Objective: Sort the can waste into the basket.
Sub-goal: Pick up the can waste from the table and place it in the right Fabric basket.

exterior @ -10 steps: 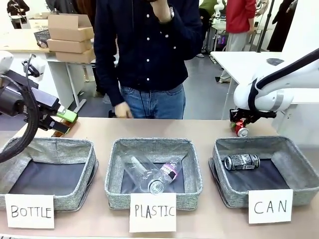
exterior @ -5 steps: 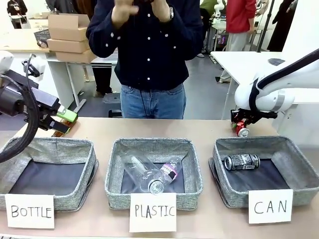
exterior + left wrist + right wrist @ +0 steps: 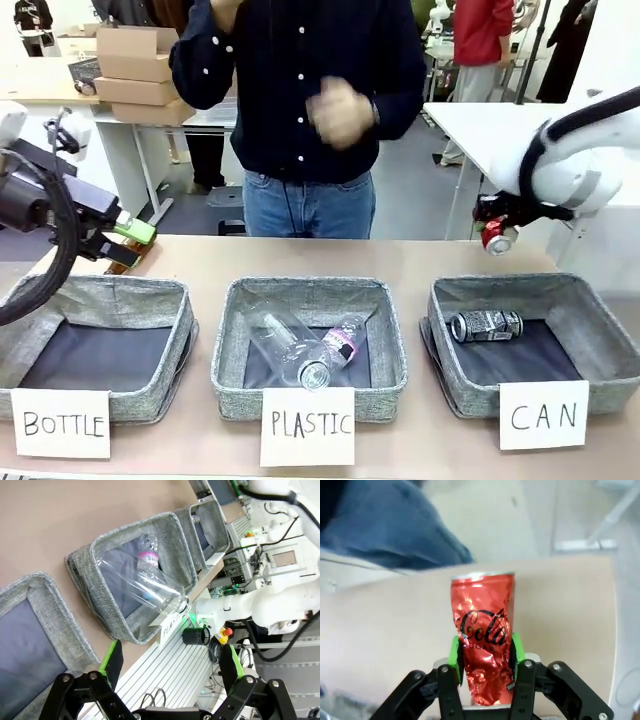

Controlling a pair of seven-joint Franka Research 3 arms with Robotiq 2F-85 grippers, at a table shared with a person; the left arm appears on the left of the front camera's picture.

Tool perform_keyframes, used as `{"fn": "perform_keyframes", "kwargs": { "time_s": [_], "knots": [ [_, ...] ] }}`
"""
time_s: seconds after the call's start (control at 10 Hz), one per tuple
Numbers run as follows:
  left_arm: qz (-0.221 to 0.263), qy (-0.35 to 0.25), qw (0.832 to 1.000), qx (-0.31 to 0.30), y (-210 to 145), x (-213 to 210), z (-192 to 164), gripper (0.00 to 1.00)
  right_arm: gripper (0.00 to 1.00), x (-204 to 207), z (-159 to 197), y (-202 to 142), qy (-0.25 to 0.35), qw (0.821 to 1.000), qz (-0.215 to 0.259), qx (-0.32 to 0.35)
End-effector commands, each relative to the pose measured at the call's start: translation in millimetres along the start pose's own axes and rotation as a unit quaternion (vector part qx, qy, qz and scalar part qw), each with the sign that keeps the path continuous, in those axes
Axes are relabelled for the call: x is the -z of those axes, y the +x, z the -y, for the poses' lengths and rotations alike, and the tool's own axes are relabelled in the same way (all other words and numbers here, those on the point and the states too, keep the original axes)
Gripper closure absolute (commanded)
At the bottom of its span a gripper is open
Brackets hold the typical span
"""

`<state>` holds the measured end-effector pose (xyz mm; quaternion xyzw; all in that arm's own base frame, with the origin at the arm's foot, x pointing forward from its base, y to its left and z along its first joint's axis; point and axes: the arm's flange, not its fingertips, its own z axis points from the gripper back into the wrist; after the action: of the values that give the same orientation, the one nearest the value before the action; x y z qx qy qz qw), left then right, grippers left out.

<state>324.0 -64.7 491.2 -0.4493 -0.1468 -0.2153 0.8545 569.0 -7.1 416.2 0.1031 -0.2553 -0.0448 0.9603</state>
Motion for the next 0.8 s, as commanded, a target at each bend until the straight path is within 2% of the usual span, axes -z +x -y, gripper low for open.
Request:
{"fn": "perform_keyframes", "kwargs": {
  "time_s": [0.0,0.1,0.2,0.3,0.4,0.5,0.7],
  "knots": [
    [-0.001,0.001,1.0,0.009,-1.1,-1.6,-2.3,0.0,0.99,-75.2,19.9,-37.6,0.152,0.985,-0.037,-0.078],
    [-0.001,0.001,1.0,0.009,-1.1,-1.6,-2.3,0.0,0.99,-98.0,21.8,-52.1,0.18,0.967,-0.099,-0.149],
    [-0.001,0.001,1.0,0.009,-1.1,-1.6,-2.3,0.0,0.99,-114.0,21.4,-66.7,0.221,0.943,-0.125,-0.214],
    [-0.001,0.001,1.0,0.009,-1.1,-1.6,-2.3,0.0,0.99,-124.5,17.6,-83.8,0.234,0.916,-0.144,-0.293],
    [-0.001,0.001,1.0,0.009,-1.1,-1.6,-2.3,0.0,0.99,-129.9,14.0,-99.7,0.235,0.893,-0.144,-0.356],
    [-0.001,0.001,1.0,0.009,-1.1,-1.6,-2.3,0.0,0.99,-131.4,11.4,-113.1,0.25,0.862,-0.146,-0.415],
    [-0.001,0.001,1.0,0.009,-1.1,-1.6,-2.3,0.0,0.99,-131.2,8.5,-122.0,0.25,0.858,-0.146,-0.425]
  ]
}}
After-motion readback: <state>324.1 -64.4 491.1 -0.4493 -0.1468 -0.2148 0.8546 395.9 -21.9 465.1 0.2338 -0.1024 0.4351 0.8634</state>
